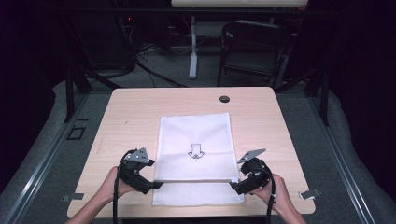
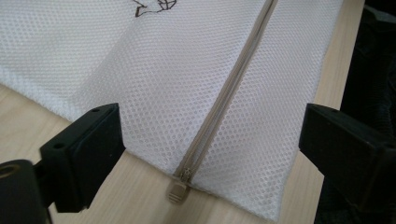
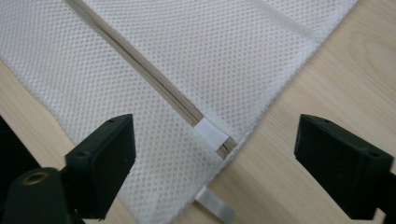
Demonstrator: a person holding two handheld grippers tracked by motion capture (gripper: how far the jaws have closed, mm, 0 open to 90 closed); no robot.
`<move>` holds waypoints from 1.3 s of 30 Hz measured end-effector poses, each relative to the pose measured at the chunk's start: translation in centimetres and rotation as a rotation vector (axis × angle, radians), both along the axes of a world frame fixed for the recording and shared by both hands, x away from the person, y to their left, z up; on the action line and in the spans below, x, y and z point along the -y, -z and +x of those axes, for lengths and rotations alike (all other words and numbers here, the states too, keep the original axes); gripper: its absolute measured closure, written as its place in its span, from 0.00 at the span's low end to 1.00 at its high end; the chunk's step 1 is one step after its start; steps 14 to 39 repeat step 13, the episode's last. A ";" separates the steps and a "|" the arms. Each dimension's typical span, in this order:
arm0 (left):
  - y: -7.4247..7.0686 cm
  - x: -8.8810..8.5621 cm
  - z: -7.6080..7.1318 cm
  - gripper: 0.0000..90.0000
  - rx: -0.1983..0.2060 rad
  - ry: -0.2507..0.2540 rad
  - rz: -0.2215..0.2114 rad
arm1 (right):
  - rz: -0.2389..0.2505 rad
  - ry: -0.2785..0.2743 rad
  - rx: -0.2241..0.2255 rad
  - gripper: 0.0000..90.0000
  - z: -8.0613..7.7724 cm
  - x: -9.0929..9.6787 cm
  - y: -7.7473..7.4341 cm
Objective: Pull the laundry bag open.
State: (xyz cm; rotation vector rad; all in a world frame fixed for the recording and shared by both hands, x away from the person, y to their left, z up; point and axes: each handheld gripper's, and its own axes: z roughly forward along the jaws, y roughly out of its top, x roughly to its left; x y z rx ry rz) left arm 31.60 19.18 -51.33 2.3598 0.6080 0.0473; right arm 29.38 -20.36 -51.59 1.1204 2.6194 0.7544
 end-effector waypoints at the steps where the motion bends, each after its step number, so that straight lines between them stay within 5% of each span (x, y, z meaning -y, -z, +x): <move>1: -0.2 0.1 -0.2 0.06 0.008 -0.016 0.003 | 0.004 0.002 0.002 0.03 -0.2 0.3 -0.2; 6: -0.9 0.4 -1.0 0.00 -0.009 -0.089 0.004 | 0.017 0.022 0.027 0.00 -0.5 1.8 -1.0; 8: -1.3 0.5 -1.4 0.00 0.036 -0.102 0.033 | 0.022 0.040 0.020 0.00 -0.5 2.4 -1.2; 10: -1.3 0.3 -1.5 0.00 0.013 -0.121 -0.003 | 0.029 0.046 0.015 0.00 -0.4 2.8 -1.1; 13: -1.1 0.2 -1.6 0.00 0.024 -0.141 0.022 | 0.024 0.039 0.010 0.00 -0.1 3.0 -0.7; 39: -1.1 0.2 -1.6 0.00 0.024 -0.141 0.022 | 0.024 0.039 0.010 0.00 -0.1 3.0 -0.7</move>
